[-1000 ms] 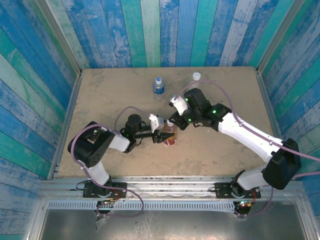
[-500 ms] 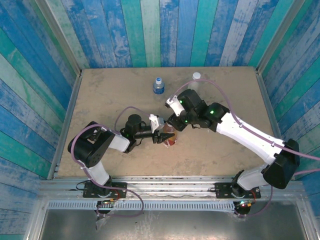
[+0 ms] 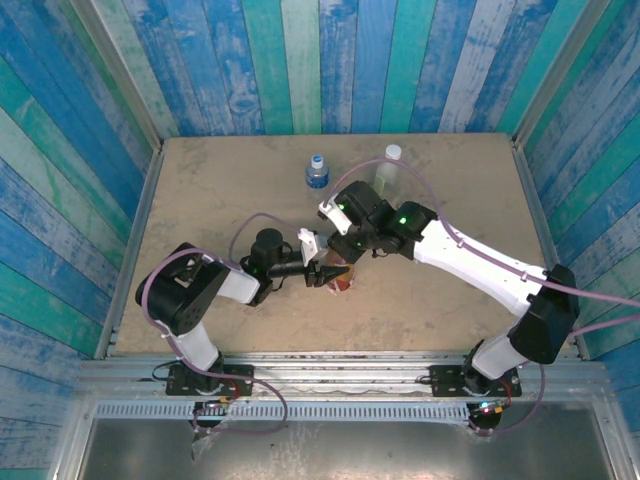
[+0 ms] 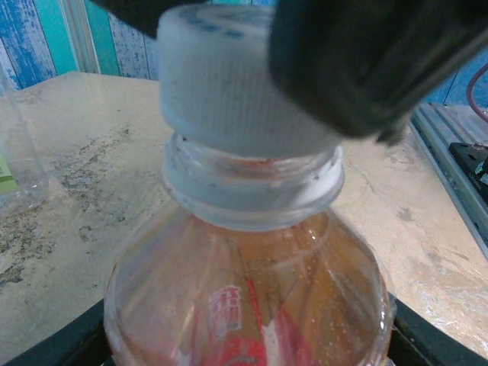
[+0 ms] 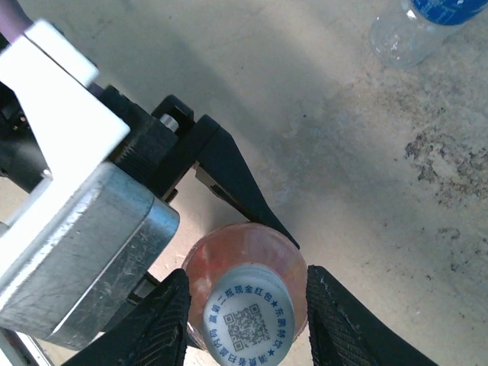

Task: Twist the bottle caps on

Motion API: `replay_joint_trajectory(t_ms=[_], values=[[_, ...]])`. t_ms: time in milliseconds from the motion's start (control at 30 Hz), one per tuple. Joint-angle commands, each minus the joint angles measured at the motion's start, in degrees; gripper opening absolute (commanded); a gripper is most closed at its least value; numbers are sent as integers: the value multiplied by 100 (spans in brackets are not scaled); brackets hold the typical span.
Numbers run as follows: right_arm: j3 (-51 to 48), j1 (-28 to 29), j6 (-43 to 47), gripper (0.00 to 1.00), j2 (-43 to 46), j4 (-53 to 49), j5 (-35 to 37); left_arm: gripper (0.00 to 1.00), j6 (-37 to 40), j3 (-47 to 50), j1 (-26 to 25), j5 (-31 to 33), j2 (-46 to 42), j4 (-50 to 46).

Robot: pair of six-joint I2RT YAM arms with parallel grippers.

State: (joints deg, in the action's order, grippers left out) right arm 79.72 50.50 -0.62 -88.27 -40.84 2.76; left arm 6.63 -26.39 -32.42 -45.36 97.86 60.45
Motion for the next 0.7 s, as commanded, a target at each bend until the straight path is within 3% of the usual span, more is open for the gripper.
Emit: replay_joint_trajectory(t_ms=[0,167,433,667], values=[[157,30,-8,40,-66,-213,31,59,-92,38,-44,-139,184,-468],[196,30,14,31,-83,-330,-10,59,-90,37,-46,-150,187,-475],[195,-63,298,29,-84,-448,-268,58,-83,33,-44,-166,179,-477],[194,-452,653,30,-106,-483,-993,58,-74,34,-45,-198,157,-498]])
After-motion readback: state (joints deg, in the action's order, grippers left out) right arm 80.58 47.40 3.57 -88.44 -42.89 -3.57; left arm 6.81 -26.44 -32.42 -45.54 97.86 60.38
